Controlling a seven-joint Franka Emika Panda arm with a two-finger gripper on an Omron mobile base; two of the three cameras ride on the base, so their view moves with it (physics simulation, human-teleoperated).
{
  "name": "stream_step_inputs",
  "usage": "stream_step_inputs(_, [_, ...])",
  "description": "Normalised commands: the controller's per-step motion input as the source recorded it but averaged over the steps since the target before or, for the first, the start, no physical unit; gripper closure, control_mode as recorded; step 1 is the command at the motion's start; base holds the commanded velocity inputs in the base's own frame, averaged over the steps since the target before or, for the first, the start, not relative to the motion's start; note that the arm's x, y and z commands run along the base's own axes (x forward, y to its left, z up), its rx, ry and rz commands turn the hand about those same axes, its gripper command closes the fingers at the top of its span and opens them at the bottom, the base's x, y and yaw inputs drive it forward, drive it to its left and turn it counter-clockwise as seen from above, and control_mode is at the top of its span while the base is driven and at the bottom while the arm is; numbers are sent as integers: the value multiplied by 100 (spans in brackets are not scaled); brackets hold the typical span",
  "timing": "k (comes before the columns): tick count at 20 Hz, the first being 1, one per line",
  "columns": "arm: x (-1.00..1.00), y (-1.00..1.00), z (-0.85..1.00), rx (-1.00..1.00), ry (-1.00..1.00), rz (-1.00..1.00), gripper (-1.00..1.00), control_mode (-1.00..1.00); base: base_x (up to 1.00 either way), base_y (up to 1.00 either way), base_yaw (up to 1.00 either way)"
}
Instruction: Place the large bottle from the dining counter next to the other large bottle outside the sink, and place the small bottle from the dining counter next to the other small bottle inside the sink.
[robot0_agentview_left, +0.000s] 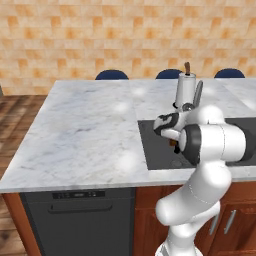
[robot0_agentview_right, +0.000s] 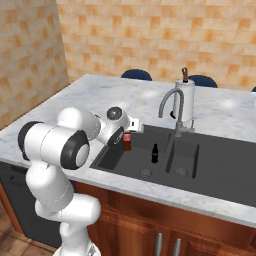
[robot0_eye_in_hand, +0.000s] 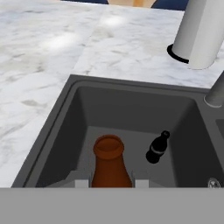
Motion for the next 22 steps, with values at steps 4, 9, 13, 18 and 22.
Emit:
stream_step_inputs(4, [30, -9, -7, 0, 0, 0, 100, -100, 0, 0, 0])
stream_step_inputs(9, [10, 0, -25, -2, -2, 0, 100, -100, 0, 0, 0])
stream_step_inputs(13, [0, 0, -31, -6, -8, 2, 100, -100, 0, 0, 0])
stream_step_inputs(18, [-1, -1, -27, -2, -11, 7, 100, -100, 0, 0, 0])
stream_step_inputs(22, [-21, -5, -29, 0, -11, 10, 100, -100, 0, 0, 0])
